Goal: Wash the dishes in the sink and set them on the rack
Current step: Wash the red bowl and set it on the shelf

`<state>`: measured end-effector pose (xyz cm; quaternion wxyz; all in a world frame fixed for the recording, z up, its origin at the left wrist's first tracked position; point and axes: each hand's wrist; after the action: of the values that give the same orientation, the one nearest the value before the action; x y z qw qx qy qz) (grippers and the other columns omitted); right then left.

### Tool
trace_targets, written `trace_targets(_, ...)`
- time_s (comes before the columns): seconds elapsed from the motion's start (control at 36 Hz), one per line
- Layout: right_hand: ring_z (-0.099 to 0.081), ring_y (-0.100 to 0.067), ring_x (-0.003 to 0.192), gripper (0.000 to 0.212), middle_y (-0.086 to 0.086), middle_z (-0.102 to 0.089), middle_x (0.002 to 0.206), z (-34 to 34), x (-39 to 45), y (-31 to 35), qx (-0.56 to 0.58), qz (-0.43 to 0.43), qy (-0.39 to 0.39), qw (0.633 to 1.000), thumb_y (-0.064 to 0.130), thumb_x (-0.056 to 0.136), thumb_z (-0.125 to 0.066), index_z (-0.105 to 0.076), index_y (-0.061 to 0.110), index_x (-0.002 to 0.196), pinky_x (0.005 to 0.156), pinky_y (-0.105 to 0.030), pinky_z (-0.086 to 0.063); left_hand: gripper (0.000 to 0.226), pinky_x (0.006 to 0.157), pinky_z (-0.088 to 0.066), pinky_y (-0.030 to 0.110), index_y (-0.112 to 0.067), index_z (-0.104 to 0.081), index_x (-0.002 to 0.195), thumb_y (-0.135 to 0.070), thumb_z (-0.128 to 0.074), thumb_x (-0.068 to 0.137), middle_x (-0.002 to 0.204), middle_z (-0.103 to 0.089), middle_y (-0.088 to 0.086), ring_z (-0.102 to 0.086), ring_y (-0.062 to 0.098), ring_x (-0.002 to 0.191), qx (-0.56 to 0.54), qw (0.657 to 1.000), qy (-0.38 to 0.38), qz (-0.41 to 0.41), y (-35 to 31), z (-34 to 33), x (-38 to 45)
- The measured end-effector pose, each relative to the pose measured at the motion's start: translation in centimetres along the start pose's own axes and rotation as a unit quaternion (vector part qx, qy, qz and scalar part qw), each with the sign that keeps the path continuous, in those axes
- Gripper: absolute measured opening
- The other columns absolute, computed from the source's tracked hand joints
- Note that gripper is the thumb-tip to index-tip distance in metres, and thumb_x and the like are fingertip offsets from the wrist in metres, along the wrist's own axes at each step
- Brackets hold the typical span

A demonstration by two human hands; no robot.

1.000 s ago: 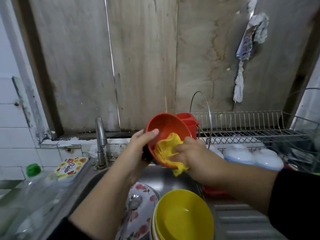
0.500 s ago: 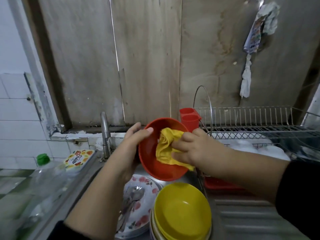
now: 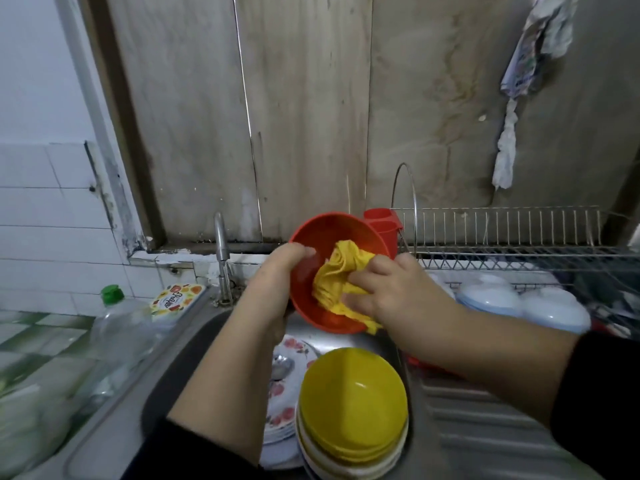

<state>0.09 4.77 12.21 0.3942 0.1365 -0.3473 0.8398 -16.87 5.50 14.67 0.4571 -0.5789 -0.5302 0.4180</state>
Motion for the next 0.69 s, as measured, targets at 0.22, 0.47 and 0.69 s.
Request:
trace_targets(0.22,-0.048,-0.022,0.091,0.031,0.009,-0.062,0.088,0.8,-1.1,2.0,0.267,-0.099,0.014,0.958,0.004,0.062,-0.077,-0.067,0.027,0.080,0.069,-0.034,-0.026,0.075,0.083,-0.053,0.039,-0.024,-0.044,0.129,-0.025,-0.078,0.063,0.114,-0.065,0.008,-0.065,0.025,0.099,-0.048,0.996,0.003,-0.078,3.5,-1.9,-2.3)
trace_targets(0.47,-0.059,-0.022,0.075,0.035,0.011,-0.065,0.077,1.0,-2.5,1.4,0.142,-0.070,0.025,0.987,0.023,0.041,-0.084,-0.071,0.031,0.072,0.059,-0.031,-0.031,0.035,0.082,-0.048,0.043,-0.018,-0.061,0.107,-0.030,-0.062,0.074,0.095,-0.069,0.008,-0.063,0.028,0.090,-0.078,0.986,-0.112,-0.097,3.5,-3.9,-3.2)
trace_targets(0.69,-0.057,-0.019,0.081,0.029,0.015,-0.067,0.087,2.2,-3.4,0.0,0.124,-0.010,0.048,0.991,0.020,0.057,-0.072,-0.073,0.036,0.081,0.066,-0.031,-0.024,0.036,0.068,-0.052,0.033,-0.014,-0.059,0.112,-0.030,-0.062,0.079,0.092,-0.072,0.006,-0.067,0.022,0.079,0.023,0.998,0.025,-0.051,1.2,-2.2,-4.6)
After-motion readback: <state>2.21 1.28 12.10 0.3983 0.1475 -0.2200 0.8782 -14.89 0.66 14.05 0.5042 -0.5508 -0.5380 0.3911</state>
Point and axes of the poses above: each hand's wrist, its own x-axis towards the middle knuckle, its own z-axis out of the back of the hand, y = z × x
